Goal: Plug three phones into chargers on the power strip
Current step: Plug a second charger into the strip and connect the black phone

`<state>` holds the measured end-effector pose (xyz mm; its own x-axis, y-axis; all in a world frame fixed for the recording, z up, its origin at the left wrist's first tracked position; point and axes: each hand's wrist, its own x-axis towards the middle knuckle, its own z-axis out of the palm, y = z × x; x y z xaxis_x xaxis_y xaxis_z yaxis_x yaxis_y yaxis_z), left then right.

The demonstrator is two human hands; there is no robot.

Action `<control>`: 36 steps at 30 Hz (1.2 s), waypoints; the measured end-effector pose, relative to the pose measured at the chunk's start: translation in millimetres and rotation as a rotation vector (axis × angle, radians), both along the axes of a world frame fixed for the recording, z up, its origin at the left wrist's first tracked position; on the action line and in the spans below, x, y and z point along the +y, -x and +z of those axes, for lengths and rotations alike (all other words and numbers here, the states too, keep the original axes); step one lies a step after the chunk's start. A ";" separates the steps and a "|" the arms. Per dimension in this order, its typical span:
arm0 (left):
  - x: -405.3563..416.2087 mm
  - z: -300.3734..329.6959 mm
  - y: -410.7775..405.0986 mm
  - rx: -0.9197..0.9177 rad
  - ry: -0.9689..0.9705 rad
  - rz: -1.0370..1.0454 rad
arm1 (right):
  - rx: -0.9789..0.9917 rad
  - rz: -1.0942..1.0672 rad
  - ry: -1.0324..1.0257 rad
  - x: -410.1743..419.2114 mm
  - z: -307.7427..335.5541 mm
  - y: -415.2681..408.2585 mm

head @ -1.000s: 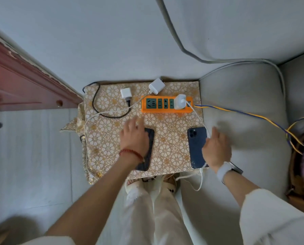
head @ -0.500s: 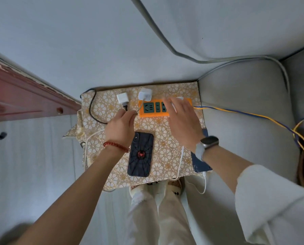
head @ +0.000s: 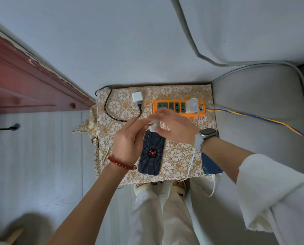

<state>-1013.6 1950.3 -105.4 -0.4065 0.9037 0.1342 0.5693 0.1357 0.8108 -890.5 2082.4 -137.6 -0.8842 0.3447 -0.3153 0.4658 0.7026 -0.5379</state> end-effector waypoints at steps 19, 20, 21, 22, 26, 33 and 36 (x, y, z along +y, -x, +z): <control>3.7 -21.7 3.4 0.162 0.159 0.112 | -0.184 -0.239 -0.109 61.1 5.6 -23.5; 3.7 -23.0 1.7 0.178 0.168 0.126 | -0.183 -0.245 -0.111 60.4 4.5 -24.3; 3.7 -23.9 0.6 0.188 0.174 0.140 | -0.180 -0.244 -0.125 60.5 3.4 -24.9; 3.5 -24.8 0.1 0.189 0.178 0.153 | -0.182 -0.232 -0.150 61.0 2.4 -25.6; 4.0 -27.8 0.3 0.192 0.190 0.156 | -0.238 -0.153 -0.295 65.2 -1.6 -27.6; 4.6 -33.5 -0.3 0.140 0.209 0.168 | -0.349 -0.134 -0.369 65.3 -7.5 -13.6; -1.1 -36.5 1.4 0.090 0.229 0.197 | -0.399 -0.132 -0.368 68.9 -10.1 -10.1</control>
